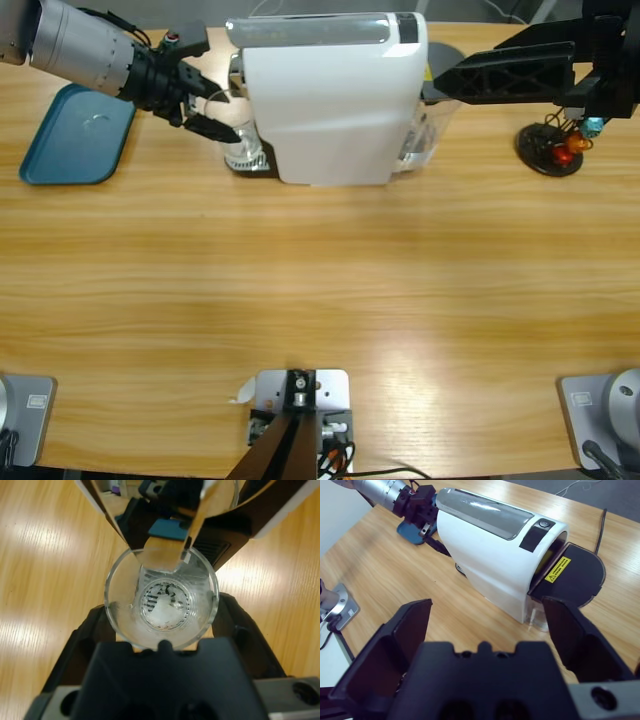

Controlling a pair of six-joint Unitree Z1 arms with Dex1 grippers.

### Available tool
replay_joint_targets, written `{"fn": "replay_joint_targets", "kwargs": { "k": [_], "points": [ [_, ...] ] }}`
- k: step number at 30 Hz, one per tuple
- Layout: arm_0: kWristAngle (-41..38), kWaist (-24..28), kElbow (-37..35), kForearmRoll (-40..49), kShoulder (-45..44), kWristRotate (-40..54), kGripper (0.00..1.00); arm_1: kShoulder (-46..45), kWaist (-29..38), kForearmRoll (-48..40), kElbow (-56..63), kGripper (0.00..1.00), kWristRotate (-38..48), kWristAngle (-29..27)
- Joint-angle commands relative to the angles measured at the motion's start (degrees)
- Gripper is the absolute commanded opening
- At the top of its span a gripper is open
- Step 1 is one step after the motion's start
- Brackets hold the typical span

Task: Pour coffee

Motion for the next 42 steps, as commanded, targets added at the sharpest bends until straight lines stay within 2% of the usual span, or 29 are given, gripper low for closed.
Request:
{"fn": "replay_joint_targets", "kwargs": {
  "k": [1, 2, 3, 4, 5, 7, 8, 9, 22, 31, 33, 35, 37, 39, 40, 41, 42],
  "points": [
    [-0.8, -0.9, -0.2, -0.9, 3.7, 0.3, 0.0, 2.2, -1.1, 0.2, -0.4, 1.0, -0.7, 0.0],
    [-0.8, -1.0, -0.3, -0.9, 3.8, 0.1, 0.063, 2.2, -1.1, 0.3, -0.4, 1.0, -0.7, 0.0],
    [-0.6, -1.1, -0.3, -0.9, 3.9, 0.1, 0.314, 2.3, -1.1, 0.3, -0.5, 1.0, -0.7, 0.0],
    [-0.6, -1.2, -0.2, -0.9, 3.9, 0.0, 0.456, 2.4, -1.1, 0.3, -0.5, 1.0, -0.7, 0.0],
    [-0.7, -1.2, -0.1, -0.9, 4.0, 0.0, 0.547, 2.5, -1.1, 0.3, -0.6, 1.0, -0.8, 0.0],
    [-0.6, -1.4, 0.0, -0.8, 4.3, -0.3, 0.871, 2.6, -1.1, 0.2, -0.8, 1.0, -0.8, 0.0],
    [-0.6, -1.4, 0.0, -0.8, 4.4, -0.5, 0.957, 2.6, -1.1, 0.3, -0.8, 1.0, -0.8, 0.1],
    [-0.6, -1.5, 0.0, -0.8, 4.4, -0.6, 0.986, 2.6, -1.1, 0.3, -0.7, 1.0, -0.8, 0.1],
    [-0.4, -0.3, 1.5, -0.7, 2.0, -1.3, 0.987, 2.6, -1.1, 0.6, -1.2, 1.0, -0.9, 0.0],
    [-0.7, 3.7, 6.2, 0.6, -10.5, -4.3, 0.987, 3.6, -1.1, 2.3, -2.5, 1.0, -1.4, -0.1],
    [2.8, 3.7, 7.0, 3.2, -13.4, -4.8, 0.987, 5.2, -1.1, 6.2, -6.4, 1.0, -1.4, -1.1],
    [6.7, 3.7, 8.1, 6.7, -16.3, -7.3, 0.987, 8.9, -2.7, 13.9, -14.6, 1.0, -2.3, -0.9],
    [7.6, 3.4, 10.7, 8.9, -19.9, -14.0, 0.987, 15.5, -5.4, 24.8, -26.8, 0.989, -4.1, 1.7],
    [9.2, 3.3, 15.2, 8.9, -24.8, -19.8, 0.987, 20.5, -7.1, 30.7, -36.0, 0.967, -4.7, 1.3],
    [10.4, 3.3, 17.3, 8.8, -27.3, -22.0, 0.987, 22.4, -7.9, 32.0, -39.4, 0.929, -4.7, 1.2],
    [12.0, 3.3, 19.6, 8.8, -30.0, -23.4, 0.987, 24.5, -8.6, 33.6, -42.8, 0.818, -4.7, 1.1],
    [13.1, 3.3, 20.9, 8.7, -31.8, -24.0, 0.987, 26.8, -9.0, 35.4, -46.0, 0.644, -4.8, 1.2]
  ]
}}
